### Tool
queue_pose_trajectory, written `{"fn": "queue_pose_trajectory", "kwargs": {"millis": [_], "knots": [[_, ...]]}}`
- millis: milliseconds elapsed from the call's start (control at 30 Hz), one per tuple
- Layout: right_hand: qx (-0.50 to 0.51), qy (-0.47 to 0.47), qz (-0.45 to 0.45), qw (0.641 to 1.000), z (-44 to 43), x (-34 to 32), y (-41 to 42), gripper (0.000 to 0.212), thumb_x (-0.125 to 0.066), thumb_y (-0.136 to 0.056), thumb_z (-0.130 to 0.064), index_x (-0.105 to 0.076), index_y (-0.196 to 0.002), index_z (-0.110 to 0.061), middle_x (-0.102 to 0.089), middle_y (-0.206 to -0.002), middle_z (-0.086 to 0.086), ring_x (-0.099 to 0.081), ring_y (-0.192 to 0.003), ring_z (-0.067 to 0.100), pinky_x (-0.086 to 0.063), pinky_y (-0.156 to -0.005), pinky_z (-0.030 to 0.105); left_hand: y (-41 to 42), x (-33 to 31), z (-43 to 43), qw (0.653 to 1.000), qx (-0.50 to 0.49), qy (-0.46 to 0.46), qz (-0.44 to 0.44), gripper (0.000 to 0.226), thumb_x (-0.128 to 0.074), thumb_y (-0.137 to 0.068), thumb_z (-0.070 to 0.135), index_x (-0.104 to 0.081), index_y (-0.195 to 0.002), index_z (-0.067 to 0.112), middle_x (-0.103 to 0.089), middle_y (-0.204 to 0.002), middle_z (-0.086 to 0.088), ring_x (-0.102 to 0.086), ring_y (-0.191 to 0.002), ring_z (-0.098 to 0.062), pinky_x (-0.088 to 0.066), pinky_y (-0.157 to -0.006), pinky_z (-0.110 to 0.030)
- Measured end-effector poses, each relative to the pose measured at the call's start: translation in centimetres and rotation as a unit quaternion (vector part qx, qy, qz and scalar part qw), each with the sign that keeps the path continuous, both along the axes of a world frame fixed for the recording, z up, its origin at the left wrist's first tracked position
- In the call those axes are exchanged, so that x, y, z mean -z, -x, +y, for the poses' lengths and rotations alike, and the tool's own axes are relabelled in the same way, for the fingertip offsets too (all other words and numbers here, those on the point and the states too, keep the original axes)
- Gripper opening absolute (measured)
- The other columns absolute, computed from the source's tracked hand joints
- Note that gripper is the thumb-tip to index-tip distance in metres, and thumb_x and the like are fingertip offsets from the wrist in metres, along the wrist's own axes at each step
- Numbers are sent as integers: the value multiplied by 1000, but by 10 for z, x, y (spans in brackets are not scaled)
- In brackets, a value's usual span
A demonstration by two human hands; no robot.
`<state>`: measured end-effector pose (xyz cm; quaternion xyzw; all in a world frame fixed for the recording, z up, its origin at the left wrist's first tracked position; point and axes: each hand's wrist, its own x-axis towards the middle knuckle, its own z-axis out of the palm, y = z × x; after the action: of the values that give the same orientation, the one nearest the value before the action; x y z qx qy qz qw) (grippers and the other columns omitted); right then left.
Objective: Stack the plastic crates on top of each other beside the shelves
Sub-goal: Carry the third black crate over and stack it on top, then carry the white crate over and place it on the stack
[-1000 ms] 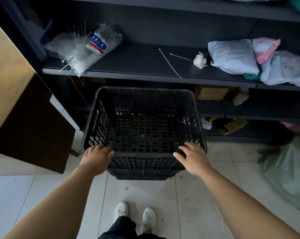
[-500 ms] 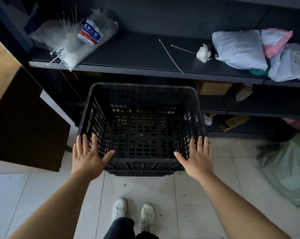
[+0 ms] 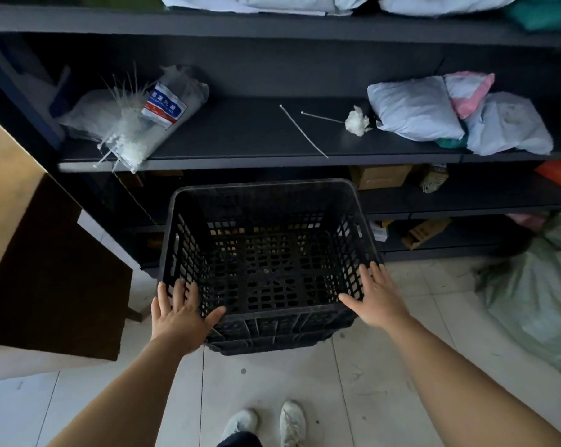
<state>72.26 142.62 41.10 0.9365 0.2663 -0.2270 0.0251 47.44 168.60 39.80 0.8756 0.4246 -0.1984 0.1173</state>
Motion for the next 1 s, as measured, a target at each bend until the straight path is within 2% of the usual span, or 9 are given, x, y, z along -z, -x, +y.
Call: {"fn": "queue_pose_trajectory", "kwargs": {"millis": [100,233,400,567,700,800,933,1000], "knots": [[29,-55,-44,997,-9,-16,10,74,-43,-90,-53,-22,-148,-13,-23,-156,9,-19,-143,25,-15,-117,38,-9,-17,1,998,57,-20,-16,75,-30,-89,64,-19,-150,22,-12,-160,-8,-2,-148,-31,-5,-120,-49],[68,-101,-81,989,-23,-41,32,58,-42,-86,-47,-45,-136,-18,-51,-139,6,-45,-127,24,-31,-108,42,-34,-50,2,989,130,-21,-66,62,-33,-94,52,-28,-148,21,-35,-152,-2,-32,-140,-24,-23,-116,-41],[141,-131,-152,969,-47,-76,63,51,-44,-95,-35,-40,-141,-15,-40,-149,9,-35,-137,22,-19,-113,38,-74,-97,-13,965,224,-7,-135,53,-34,-97,46,-37,-143,21,-49,-141,-1,-49,-126,-22,-40,-104,-37],[231,-164,-206,937,-90,-99,95,47,-47,-94,-30,-47,-137,-12,-47,-143,11,-42,-132,23,-17,-113,41,-107,-124,-48,926,327,7,-189,50,-35,-97,45,-43,-140,20,-53,-136,-2,-55,-118,-21,-46,-98,-38],[327,-165,-254,895,-148,-112,138,50,-43,-88,-36,-55,-130,-11,-56,-135,13,-50,-125,26,-21,-112,45,-133,-140,-106,880,428,15,-205,48,-35,-97,44,-48,-134,17,-56,-132,-4,-55,-117,-22,-46,-97,-39],[394,-151,-279,863,-196,-118,174,43,-54,-90,-31,-57,-128,-12,-57,-133,13,-51,-125,26,-22,-111,47,-144,-150,-163,839,499,26,-214,46,-37,-96,43,-52,-130,17,-58,-130,-4,-56,-115,-23,-47,-95,-39],[478,-129,-311,811,-255,-123,225,40,-59,-88,-25,-59,-125,-10,-60,-129,13,-53,-123,28,-25,-111,49,-144,-161,-245,782,575,67,-230,41,-36,-94,39,-60,-111,11,-64,-110,-7,-60,-103,-27,-49,-85,-36],[513,-118,-321,788,-287,-123,251,39,-60,-87,-25,-60,-124,-9,-62,-127,13,-54,-121,29,-26,-110,50,-139,-166,-289,752,611,84,-232,36,-35,-93,36,-58,-99,10,-63,-101,-11,-60,-92,-30,-46,-76,-35]]}}
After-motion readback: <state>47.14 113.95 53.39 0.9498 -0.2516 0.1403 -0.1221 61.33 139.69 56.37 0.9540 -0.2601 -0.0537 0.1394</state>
